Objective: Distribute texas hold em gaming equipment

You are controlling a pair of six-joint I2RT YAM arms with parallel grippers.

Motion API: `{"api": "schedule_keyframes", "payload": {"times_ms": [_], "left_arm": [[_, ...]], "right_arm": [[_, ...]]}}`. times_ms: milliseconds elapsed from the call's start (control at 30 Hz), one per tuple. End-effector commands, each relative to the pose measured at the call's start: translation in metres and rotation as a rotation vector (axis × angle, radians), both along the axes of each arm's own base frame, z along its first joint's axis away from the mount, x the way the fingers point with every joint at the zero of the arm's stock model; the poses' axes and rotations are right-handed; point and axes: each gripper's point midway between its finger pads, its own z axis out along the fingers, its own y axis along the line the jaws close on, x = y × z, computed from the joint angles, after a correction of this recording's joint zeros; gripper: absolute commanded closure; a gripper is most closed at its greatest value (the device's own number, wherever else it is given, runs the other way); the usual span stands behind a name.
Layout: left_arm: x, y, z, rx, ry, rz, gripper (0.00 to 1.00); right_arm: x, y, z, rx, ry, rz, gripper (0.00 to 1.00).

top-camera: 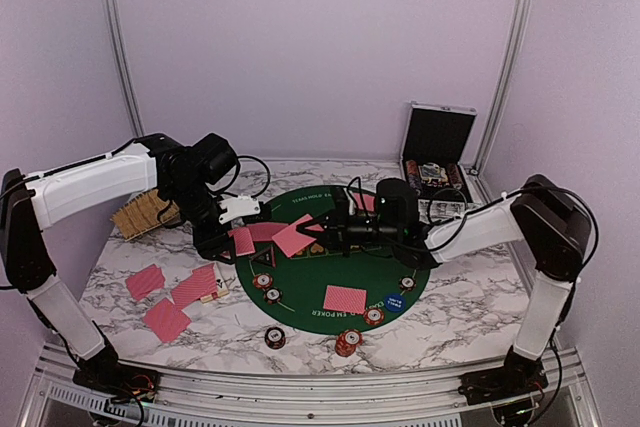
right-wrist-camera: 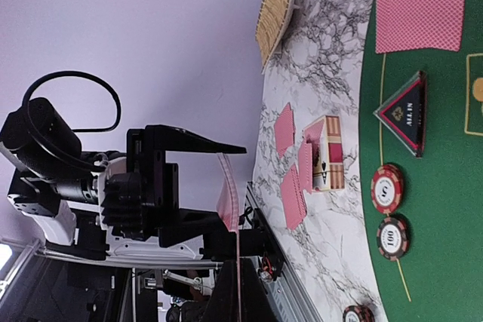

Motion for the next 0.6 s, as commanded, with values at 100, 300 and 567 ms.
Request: {"api": "schedule_keyframes", "payload": {"times_ms": [100, 300, 567], "left_arm": [[-0.007, 0.005, 0.002, 0.010, 0.018, -0.002, 0.36], [-0.008, 0.005, 0.002, 0.006, 0.021, 0.001, 0.36], [-0.008, 0.005, 0.003, 0.006, 0.022, 0.001, 0.36]], "right_arm": [[-0.020, -0.044, -0.050, -0.147, 0.033, 0.004, 1.00], [-0.028, -0.068, -0.103, -0.357, 0.041, 0.022, 1.00], [-0.027, -0.087, -0.126, -0.560, -0.002, 0.032, 1.00]]}}
